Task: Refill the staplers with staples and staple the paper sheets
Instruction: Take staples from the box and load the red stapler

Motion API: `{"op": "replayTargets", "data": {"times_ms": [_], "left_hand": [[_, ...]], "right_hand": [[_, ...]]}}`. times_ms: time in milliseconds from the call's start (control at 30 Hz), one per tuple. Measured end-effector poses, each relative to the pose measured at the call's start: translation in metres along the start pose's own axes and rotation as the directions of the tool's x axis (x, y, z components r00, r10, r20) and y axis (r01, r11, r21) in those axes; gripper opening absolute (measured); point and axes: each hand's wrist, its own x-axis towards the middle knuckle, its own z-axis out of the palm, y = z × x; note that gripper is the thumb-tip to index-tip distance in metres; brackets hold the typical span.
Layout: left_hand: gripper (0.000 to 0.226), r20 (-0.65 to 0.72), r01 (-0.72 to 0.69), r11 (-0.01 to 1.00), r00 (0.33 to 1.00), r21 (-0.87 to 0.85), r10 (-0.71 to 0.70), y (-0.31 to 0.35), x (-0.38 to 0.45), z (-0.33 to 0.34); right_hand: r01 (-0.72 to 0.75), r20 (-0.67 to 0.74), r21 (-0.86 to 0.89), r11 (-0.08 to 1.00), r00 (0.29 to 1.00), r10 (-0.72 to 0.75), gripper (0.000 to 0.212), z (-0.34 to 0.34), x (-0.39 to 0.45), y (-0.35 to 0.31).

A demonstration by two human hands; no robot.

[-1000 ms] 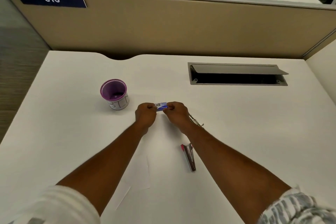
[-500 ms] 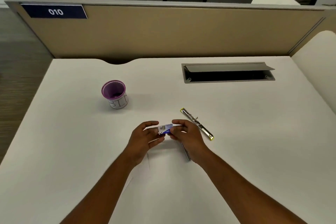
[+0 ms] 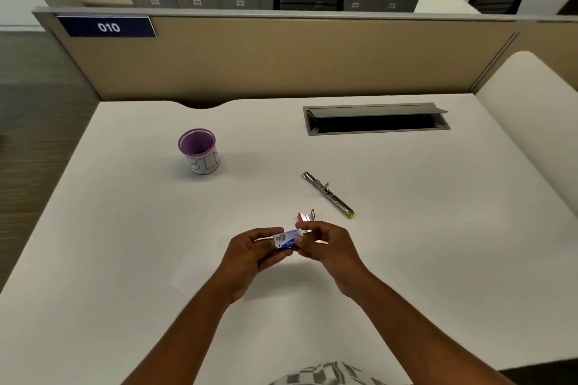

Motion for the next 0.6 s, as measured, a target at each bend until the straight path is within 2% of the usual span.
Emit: {"op": "replayTargets", "data": {"times_ms": [167,367,467,600], "left_hand": [[0.024,-0.055,-0.015,1.0,0.998,0.007,0.015,-0.009,-0.008,-0.001],[0.019,-0.062,-0.014,1.0,0.998,0.022,0.015,-0.017,-0.016,-0.001],[0.014,-0.094,-0.01,1.0,0.996,0.004,0.01,-0.022,-0.018,0.001],[0.023,-0.149,0.028,0.995,0.988,-0.091,-0.041,-0.03,-0.019,0.01]], "right_hand": [[-0.076,0.016,0.076,0.994,0.997,0.075,0.019,-0.007,-0.011,0.003],[-0.116,0.007,0.098,0.988,0.993,0.116,0.018,-0.011,-0.021,0.007],[-0.128,0.0,0.064,0.99,0.992,0.128,0.016,-0.013,-0.023,0.006],[-0.113,-0.05,-0.021,0.993,0.992,0.112,0.012,-0.014,-0.026,0.008]]}}
